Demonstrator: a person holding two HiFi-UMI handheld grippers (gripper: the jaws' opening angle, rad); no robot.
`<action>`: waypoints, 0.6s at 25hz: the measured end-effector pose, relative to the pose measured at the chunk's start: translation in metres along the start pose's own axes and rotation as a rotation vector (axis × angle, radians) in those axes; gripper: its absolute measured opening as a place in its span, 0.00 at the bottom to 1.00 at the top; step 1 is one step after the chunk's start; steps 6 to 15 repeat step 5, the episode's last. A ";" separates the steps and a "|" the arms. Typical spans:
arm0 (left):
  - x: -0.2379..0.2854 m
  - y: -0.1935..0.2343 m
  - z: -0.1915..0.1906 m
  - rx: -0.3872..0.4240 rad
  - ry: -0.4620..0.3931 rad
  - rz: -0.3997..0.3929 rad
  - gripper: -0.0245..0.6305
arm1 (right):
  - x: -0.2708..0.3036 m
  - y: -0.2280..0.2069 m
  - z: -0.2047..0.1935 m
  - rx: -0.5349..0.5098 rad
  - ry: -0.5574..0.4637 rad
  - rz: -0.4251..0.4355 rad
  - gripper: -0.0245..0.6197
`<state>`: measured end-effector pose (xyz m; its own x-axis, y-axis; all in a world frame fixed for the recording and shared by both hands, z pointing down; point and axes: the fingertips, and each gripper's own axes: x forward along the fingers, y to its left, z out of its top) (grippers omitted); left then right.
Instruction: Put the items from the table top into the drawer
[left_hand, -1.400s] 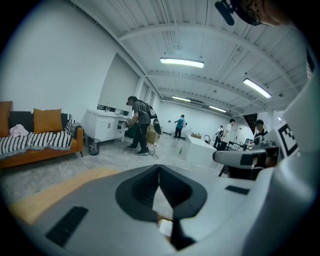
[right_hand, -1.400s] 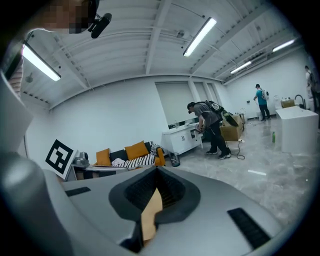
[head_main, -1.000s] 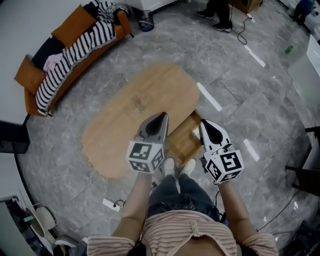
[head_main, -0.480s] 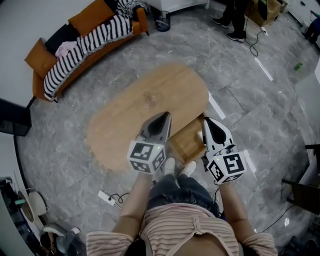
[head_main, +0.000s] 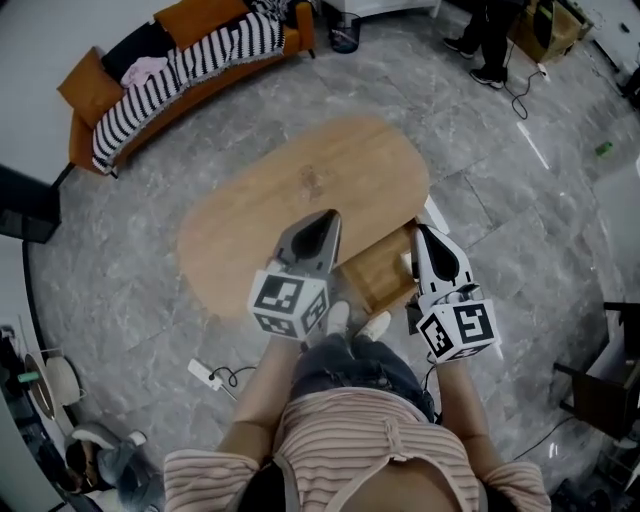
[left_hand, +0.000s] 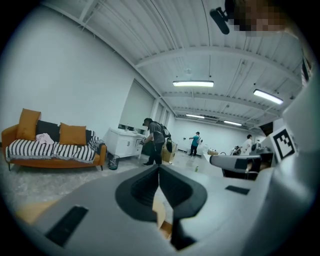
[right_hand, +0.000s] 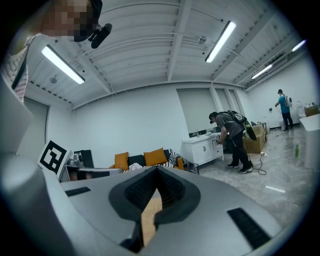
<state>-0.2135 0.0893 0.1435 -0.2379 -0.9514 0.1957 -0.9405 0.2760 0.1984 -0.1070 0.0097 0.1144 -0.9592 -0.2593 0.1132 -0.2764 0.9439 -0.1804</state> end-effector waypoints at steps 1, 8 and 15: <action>0.000 0.004 0.007 0.013 -0.016 0.000 0.06 | 0.002 0.002 0.006 -0.007 -0.016 -0.001 0.05; 0.001 0.026 0.035 0.073 -0.098 -0.008 0.06 | 0.017 0.011 0.023 -0.052 -0.082 -0.006 0.05; 0.001 0.026 0.035 0.073 -0.098 -0.008 0.06 | 0.017 0.011 0.023 -0.052 -0.082 -0.006 0.05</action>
